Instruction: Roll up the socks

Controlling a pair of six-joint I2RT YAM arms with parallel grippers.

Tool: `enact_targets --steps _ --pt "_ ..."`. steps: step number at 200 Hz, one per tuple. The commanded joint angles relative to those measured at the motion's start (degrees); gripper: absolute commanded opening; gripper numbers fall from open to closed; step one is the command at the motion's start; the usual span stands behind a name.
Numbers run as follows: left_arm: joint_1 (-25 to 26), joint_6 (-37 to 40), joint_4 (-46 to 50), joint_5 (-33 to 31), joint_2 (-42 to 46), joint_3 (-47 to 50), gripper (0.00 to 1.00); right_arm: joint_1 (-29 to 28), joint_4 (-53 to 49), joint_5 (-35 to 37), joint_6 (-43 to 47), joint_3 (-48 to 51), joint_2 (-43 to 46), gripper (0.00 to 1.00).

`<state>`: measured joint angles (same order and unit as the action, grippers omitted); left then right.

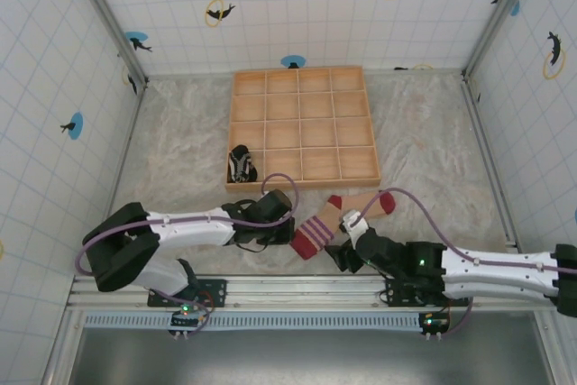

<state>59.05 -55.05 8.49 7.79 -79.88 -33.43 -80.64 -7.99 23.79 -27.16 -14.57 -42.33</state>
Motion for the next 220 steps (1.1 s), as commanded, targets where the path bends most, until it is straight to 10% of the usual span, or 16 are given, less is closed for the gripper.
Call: enact_targets --steps 1,20,43,220 --pt "-0.36 -3.19 4.76 -3.04 2.10 0.95 0.22 -5.95 7.57 7.84 6.54 1.63 -3.10 0.76" --pt "-0.34 -4.18 5.13 -3.94 4.50 1.58 0.75 -9.80 10.54 11.22 10.46 1.49 -6.92 0.72" --pt "-0.35 -4.65 7.40 -5.24 6.76 0.43 0.96 -13.31 15.49 14.21 15.94 1.12 -11.35 0.68" --pt "-0.42 -10.00 18.47 -10.30 11.10 -2.18 0.97 -10.20 30.58 6.56 26.10 -6.92 -37.84 0.55"
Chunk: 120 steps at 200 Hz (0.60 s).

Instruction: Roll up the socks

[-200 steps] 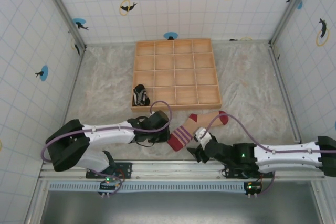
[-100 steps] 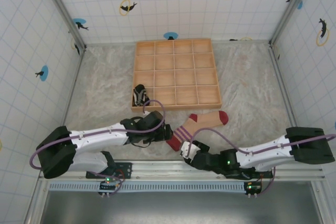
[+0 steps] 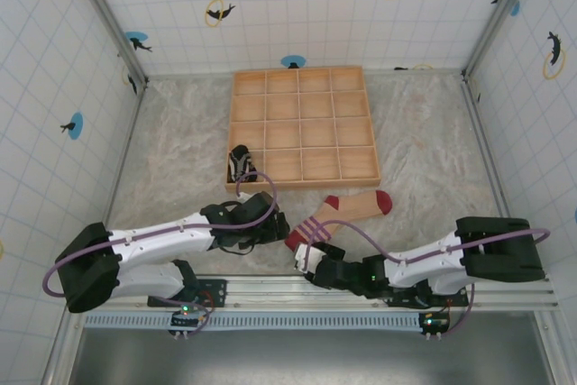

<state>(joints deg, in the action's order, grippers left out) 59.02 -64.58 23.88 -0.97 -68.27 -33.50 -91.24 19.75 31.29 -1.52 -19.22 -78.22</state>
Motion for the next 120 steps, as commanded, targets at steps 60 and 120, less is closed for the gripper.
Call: enact_targets --steps 60,120 --pt "-0.40 -0.12 3.16 -1.16 -1.56 -2.93 0.97 0.83 4.14 0.96 0.48 -3.60 -6.18 0.53" --pt "-0.41 -0.11 3.37 -1.22 -1.44 -2.71 0.97 1.75 3.15 2.99 -3.47 -3.61 -10.39 0.40"
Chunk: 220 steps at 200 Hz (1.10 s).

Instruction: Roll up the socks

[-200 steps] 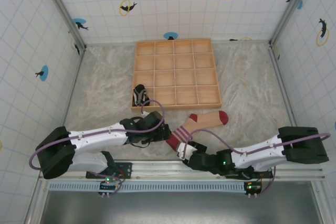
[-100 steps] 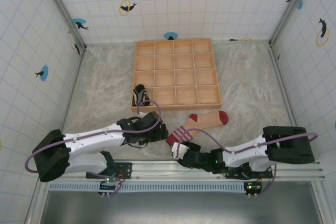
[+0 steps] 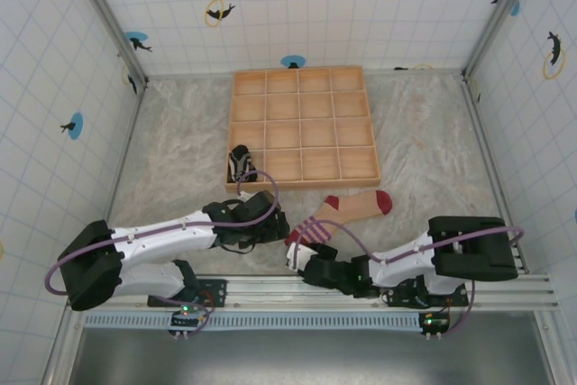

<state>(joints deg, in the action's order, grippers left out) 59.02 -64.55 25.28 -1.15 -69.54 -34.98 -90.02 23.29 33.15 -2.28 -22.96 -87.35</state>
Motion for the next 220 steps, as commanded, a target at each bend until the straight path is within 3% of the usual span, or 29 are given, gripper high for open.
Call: enact_targets --steps 1,21,50,82,110,165,192,220 --pt "-0.41 -0.13 1.97 -1.05 -0.16 -1.23 0.97 0.53 -0.46 1.22 -2.84 0.16 -1.25 0.40" --pt "-0.40 -0.31 2.10 -1.27 0.18 -1.23 0.97 0.85 -0.79 1.05 -5.08 1.01 -0.68 0.34" --pt "-0.45 0.26 1.48 -0.94 0.17 -1.74 0.97 2.74 0.87 -2.66 -9.28 2.51 0.73 0.13" --pt "-0.40 0.78 0.15 -0.20 0.02 -1.79 0.97 5.02 3.43 -6.17 -13.76 3.68 2.62 0.00" --pt "-0.40 1.60 -1.19 -0.85 0.79 -1.96 0.94 8.02 7.47 -10.82 -19.92 6.44 6.83 0.00" --pt "0.01 1.90 -11.41 -1.38 4.59 1.45 0.86 19.51 15.02 -23.70 -36.70 15.52 18.27 0.00" --pt "0.88 2.36 -14.19 0.22 1.24 0.57 0.83 24.19 13.49 -28.04 -42.41 17.62 20.30 0.00" --pt "2.90 2.52 -15.09 0.05 -3.53 -2.14 0.77 26.36 11.23 -27.30 -48.03 20.05 21.55 0.00"
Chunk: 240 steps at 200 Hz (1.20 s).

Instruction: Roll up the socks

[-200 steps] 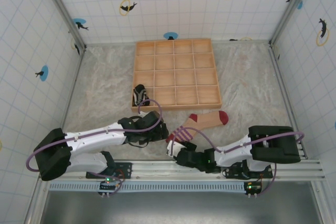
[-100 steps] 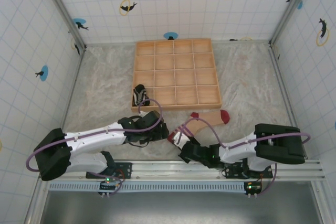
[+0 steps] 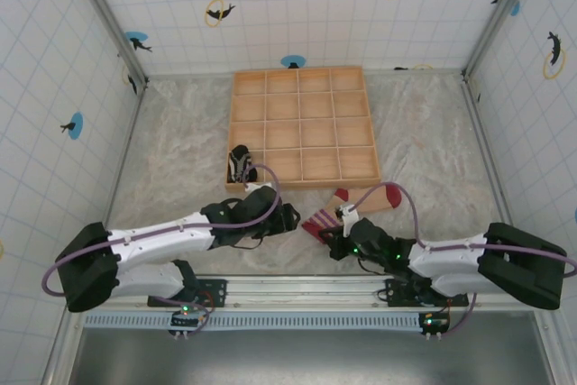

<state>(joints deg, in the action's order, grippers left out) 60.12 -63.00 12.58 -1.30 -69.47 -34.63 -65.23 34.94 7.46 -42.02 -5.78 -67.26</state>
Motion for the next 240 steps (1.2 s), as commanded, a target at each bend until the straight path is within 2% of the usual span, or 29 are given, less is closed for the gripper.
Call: enact_targets --steps 1,59,96,160,223,240 --pt "1.87 0.96 -2.43 0.18 -3.71 -2.56 0.77 1.68 -0.50 -1.64 -8.49 2.96 1.49 0.00" --pt "6.16 -0.56 -8.51 -0.38 -9.77 -3.47 0.68 5.30 -3.69 -3.75 -17.63 5.43 1.53 0.00" --pt "8.50 -0.52 -12.14 -1.53 -13.76 -4.07 0.60 8.13 -6.17 -6.32 -19.27 4.57 1.59 0.00" --pt "8.53 -2.31 -19.96 -4.55 -20.72 -4.31 0.44 9.59 -5.88 -8.70 -19.46 3.94 0.81 0.00" --pt "7.29 -5.70 -24.07 -2.74 -26.49 -4.76 0.38 10.18 -5.74 -9.22 -19.50 4.11 1.12 0.00" --pt "6.96 -6.46 -23.80 -2.84 -27.11 -4.78 0.32 10.45 -5.59 -9.56 -19.55 4.29 1.32 0.00"
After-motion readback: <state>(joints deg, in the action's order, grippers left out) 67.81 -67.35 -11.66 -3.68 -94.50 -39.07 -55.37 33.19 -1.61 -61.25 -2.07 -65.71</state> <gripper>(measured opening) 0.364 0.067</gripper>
